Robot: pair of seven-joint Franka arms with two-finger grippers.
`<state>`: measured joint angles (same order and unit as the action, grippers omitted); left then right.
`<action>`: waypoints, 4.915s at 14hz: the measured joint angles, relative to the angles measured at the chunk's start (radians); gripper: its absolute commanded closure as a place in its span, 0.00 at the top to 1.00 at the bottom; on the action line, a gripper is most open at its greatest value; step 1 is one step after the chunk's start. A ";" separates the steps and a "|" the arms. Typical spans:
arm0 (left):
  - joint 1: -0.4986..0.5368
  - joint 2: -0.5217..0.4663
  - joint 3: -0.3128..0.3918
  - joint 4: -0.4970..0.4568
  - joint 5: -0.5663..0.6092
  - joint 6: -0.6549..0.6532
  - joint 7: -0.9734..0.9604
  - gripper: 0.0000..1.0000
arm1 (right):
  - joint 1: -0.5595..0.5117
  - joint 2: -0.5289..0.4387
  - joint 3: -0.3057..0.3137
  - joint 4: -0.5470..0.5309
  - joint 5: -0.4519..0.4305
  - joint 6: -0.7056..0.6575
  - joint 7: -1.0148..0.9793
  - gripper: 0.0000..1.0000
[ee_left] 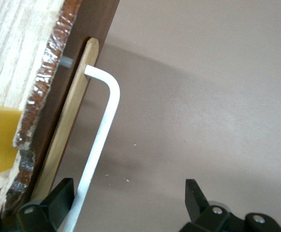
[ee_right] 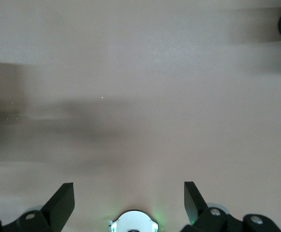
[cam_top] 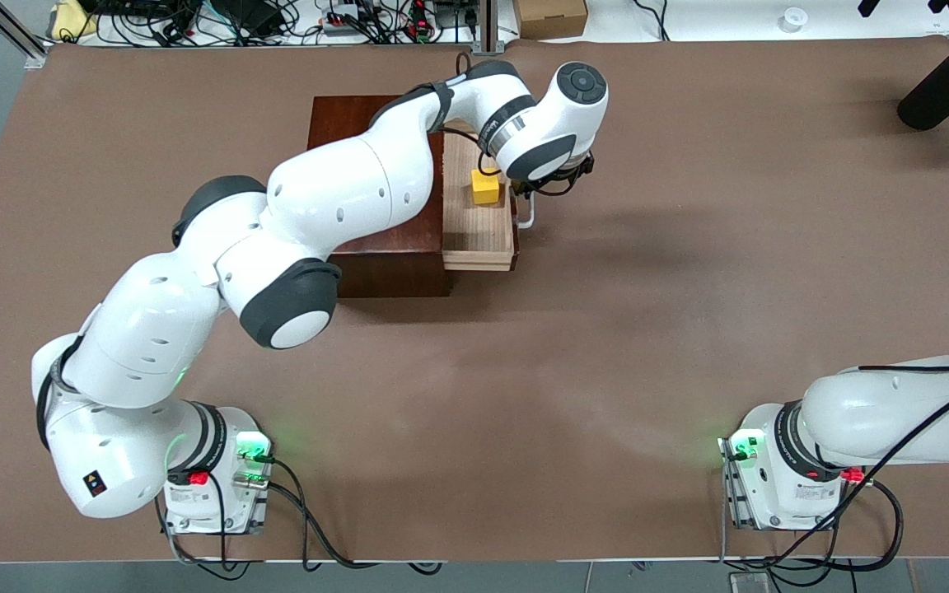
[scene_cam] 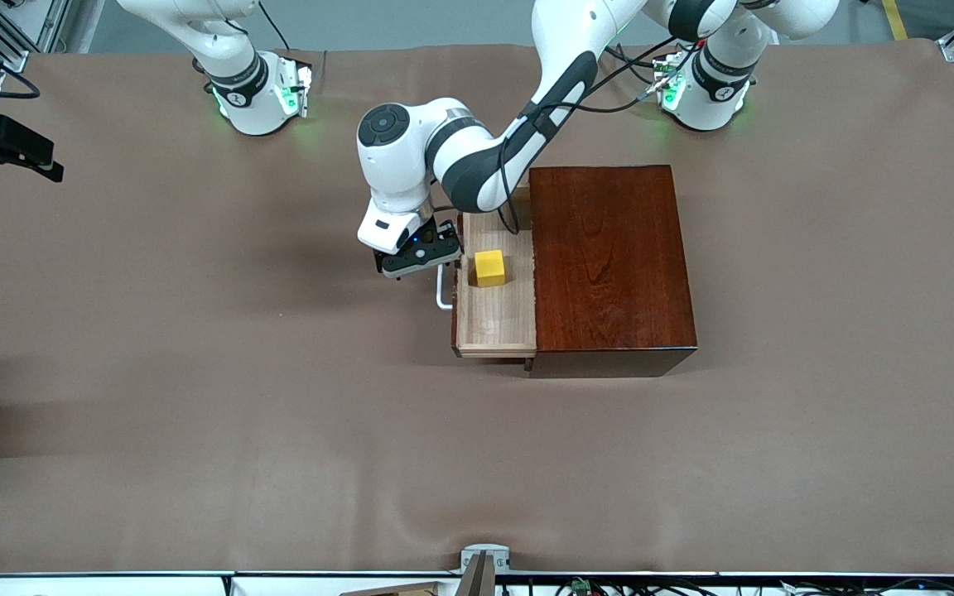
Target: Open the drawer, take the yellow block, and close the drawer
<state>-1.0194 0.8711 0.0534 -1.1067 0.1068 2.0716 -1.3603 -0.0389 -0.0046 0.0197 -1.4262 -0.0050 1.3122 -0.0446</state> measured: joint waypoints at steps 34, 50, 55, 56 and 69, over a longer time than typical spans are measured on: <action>0.665 -0.671 -0.009 -0.089 -0.023 -0.724 0.927 1.00 | 0.016 0.143 0.002 -0.003 -0.052 0.124 0.092 1.00; 0.885 -0.838 -0.024 -0.394 -0.023 -0.559 1.163 1.00 | 0.224 0.229 0.011 -0.007 0.196 0.125 1.090 1.00; 0.884 -0.874 -0.037 -0.387 -0.023 -0.563 1.163 1.00 | 0.289 0.272 0.011 -0.007 0.248 0.202 1.350 1.00; 0.884 -0.875 -0.040 -0.387 -0.023 -0.568 1.163 1.00 | 0.307 0.281 0.011 -0.007 0.254 0.221 1.393 1.00; 1.021 -0.896 -0.178 -0.419 -0.023 -0.571 1.163 1.00 | 0.620 0.467 0.011 -0.010 0.256 0.570 1.977 1.00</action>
<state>0.0012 -0.0248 -0.1248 -1.5253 0.0837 1.5004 -0.1969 0.5815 0.4626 0.0309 -1.4358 0.2509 1.8823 1.9324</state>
